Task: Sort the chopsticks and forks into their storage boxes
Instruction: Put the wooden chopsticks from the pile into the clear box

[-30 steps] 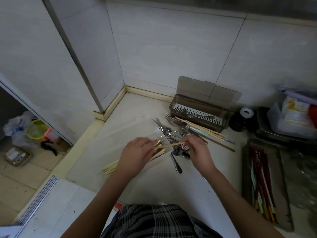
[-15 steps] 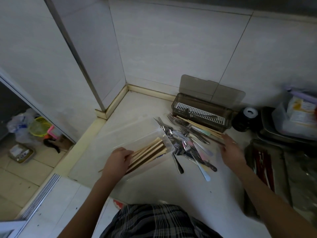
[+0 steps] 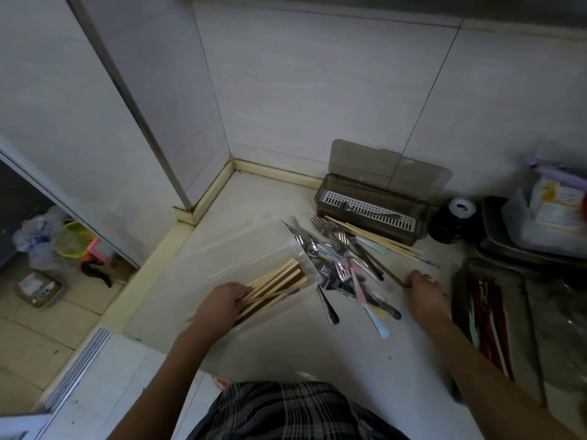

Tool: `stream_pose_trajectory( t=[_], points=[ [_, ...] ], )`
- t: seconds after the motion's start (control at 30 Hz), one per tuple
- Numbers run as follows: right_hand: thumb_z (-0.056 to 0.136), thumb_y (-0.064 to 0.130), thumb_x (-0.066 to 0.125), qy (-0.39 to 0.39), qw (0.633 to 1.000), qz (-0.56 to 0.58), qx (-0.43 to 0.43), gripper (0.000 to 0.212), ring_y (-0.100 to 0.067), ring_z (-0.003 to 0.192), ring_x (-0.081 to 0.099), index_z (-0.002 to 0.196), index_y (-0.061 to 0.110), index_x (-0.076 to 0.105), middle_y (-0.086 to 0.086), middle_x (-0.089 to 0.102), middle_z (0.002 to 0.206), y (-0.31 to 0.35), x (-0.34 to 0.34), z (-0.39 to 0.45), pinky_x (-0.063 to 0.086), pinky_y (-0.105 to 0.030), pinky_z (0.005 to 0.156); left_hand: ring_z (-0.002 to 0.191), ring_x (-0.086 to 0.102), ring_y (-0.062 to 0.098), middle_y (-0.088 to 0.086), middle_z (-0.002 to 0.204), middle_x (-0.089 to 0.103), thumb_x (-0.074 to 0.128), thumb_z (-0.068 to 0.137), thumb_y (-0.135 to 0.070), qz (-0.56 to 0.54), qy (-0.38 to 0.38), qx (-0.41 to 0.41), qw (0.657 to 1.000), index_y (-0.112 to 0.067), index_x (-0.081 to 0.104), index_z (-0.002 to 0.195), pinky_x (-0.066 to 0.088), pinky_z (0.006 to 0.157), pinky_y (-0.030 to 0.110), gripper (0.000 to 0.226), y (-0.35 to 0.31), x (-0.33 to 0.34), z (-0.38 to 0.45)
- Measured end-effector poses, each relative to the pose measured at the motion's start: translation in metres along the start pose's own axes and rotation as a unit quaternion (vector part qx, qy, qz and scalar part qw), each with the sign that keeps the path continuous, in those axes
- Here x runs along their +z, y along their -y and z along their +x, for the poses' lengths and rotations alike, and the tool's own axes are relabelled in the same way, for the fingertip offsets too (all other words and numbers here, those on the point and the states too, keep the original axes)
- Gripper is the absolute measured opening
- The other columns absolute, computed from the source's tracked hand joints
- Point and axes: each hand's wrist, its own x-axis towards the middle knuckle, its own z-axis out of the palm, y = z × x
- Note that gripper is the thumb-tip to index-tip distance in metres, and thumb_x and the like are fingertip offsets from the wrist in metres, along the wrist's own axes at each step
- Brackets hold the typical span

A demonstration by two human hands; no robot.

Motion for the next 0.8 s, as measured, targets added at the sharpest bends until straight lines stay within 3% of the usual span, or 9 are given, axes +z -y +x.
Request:
stream_pose_trajectory(
  t=[0.13, 0.3, 0.4, 0.5, 0.73, 0.8],
  points=[
    [0.095, 0.015, 0.042, -0.005, 0.999, -0.026, 0.037, 0.025, -0.029, 0.112, 0.050, 0.116, 0.002, 0.046, -0.016, 0.051, 0.120, 0.005, 0.002, -0.006, 0.047, -0.037, 0.088, 0.110, 0.056, 0.023, 0.009, 0.119, 0.062, 0.056, 0.089, -0.005, -0.016, 0.001, 0.020, 1.000, -0.009, 0.064, 0.117, 0.036, 0.098, 0.023, 0.029, 0.001, 0.000, -0.001],
    [0.094, 0.009, 0.038, -0.015, 0.997, -0.012, 0.071, 0.024, -0.032, 0.113, 0.052, 0.118, 0.004, 0.041, -0.017, 0.056, 0.118, 0.007, -0.006, -0.011, 0.042, -0.042, 0.093, 0.109, 0.058, 0.024, 0.010, 0.119, 0.063, 0.059, 0.087, -0.003, -0.019, 0.010, 0.035, 0.999, -0.009, 0.066, 0.115, 0.037, 0.097, 0.022, 0.030, 0.005, 0.001, 0.000],
    [0.090, 0.005, 0.041, -0.103, 0.993, -0.004, 0.058, 0.027, -0.035, 0.106, 0.055, 0.116, 0.005, 0.049, -0.018, 0.061, 0.112, 0.004, -0.010, -0.013, 0.039, -0.045, 0.090, 0.108, 0.058, 0.022, 0.008, 0.118, 0.064, 0.058, 0.088, -0.005, -0.008, 0.007, 0.031, 0.999, -0.011, 0.067, 0.115, 0.037, 0.095, 0.021, 0.029, 0.005, 0.003, 0.001],
    [0.096, 0.017, 0.043, -0.182, 0.982, -0.035, 0.043, 0.023, -0.038, 0.100, 0.054, 0.109, 0.006, 0.059, -0.022, 0.062, 0.105, -0.001, -0.010, -0.015, 0.034, -0.045, 0.087, 0.107, 0.058, 0.021, 0.007, 0.118, 0.064, 0.058, 0.088, -0.008, 0.000, 0.010, 0.030, 0.999, -0.014, 0.066, 0.116, 0.036, 0.093, 0.019, 0.029, 0.006, 0.004, 0.002],
    [0.088, 0.007, 0.049, -0.238, 0.966, -0.013, 0.102, 0.021, -0.039, 0.104, 0.046, 0.108, 0.008, 0.057, -0.023, 0.055, 0.107, 0.005, -0.015, -0.021, 0.027, -0.050, 0.095, 0.108, 0.055, 0.020, 0.003, 0.120, 0.060, 0.057, 0.087, -0.007, -0.004, -0.040, 0.057, 0.998, -0.017, 0.062, 0.120, 0.042, 0.095, 0.028, 0.035, -0.003, 0.003, -0.001],
    [0.087, 0.005, 0.051, -0.262, 0.962, 0.009, 0.080, 0.020, -0.040, 0.104, 0.049, 0.105, 0.009, 0.057, -0.022, 0.057, 0.105, 0.011, -0.018, -0.023, 0.025, -0.054, 0.098, 0.112, 0.053, 0.020, 0.003, 0.124, 0.058, 0.055, 0.088, -0.007, -0.015, -0.071, 0.057, 0.996, -0.017, 0.058, 0.124, 0.041, 0.098, 0.030, 0.037, -0.008, 0.002, -0.002]
  ],
)
